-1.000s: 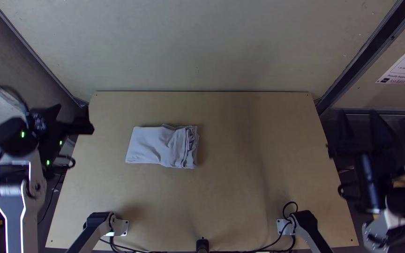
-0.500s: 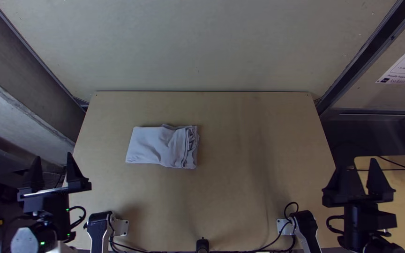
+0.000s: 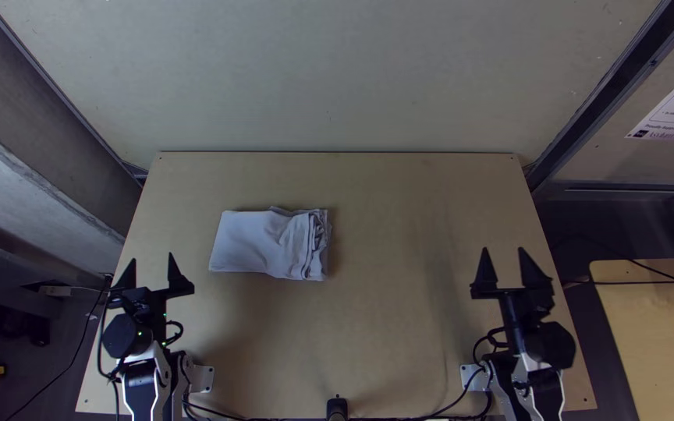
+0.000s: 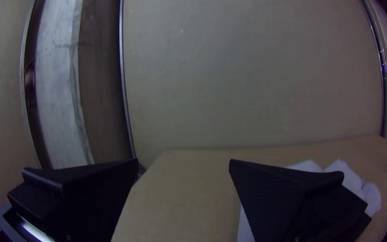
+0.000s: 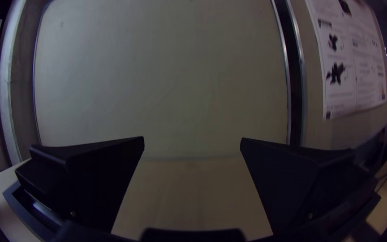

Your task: Fold the t-shirt

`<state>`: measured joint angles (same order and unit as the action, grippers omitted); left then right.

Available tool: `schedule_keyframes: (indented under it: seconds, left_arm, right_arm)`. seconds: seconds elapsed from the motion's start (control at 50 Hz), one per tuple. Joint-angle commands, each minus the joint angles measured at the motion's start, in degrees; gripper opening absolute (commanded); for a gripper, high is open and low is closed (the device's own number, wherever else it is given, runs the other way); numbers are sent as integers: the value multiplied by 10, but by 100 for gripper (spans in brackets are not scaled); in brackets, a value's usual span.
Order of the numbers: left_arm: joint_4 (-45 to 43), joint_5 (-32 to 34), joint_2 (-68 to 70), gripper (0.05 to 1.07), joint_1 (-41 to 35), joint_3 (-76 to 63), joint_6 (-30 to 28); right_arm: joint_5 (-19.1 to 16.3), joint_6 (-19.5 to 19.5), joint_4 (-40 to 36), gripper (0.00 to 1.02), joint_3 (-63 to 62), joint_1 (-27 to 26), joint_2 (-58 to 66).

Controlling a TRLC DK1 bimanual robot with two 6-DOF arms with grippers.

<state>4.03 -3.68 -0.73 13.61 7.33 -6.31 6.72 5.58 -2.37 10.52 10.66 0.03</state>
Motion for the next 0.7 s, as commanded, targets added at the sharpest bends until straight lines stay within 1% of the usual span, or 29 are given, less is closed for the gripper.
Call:
schedule_keyframes:
  seconds: [0.0,0.04,0.1,0.22,0.36,0.68]
  left_arm:
    - [-14,0,10,103,-2,-39,-25]
    - [3,0,10,103,-1,-50,-34]
    - [60,4,7,103,5,-41,-23]
    - [59,9,8,103,7,-41,-20]
    - [59,9,8,103,7,-41,-20]
    - [59,9,7,103,7,-41,-20]
  right_arm:
    - [7,29,14,98,-45,-9,-6]
    - [7,30,12,98,-54,-15,-5]
    - [7,30,-9,98,-64,-27,-6]
    - [7,36,-73,98,-71,-49,-2]
    - [7,36,-75,98,-71,-69,-1]
    - [7,36,-74,98,-71,-68,-2]
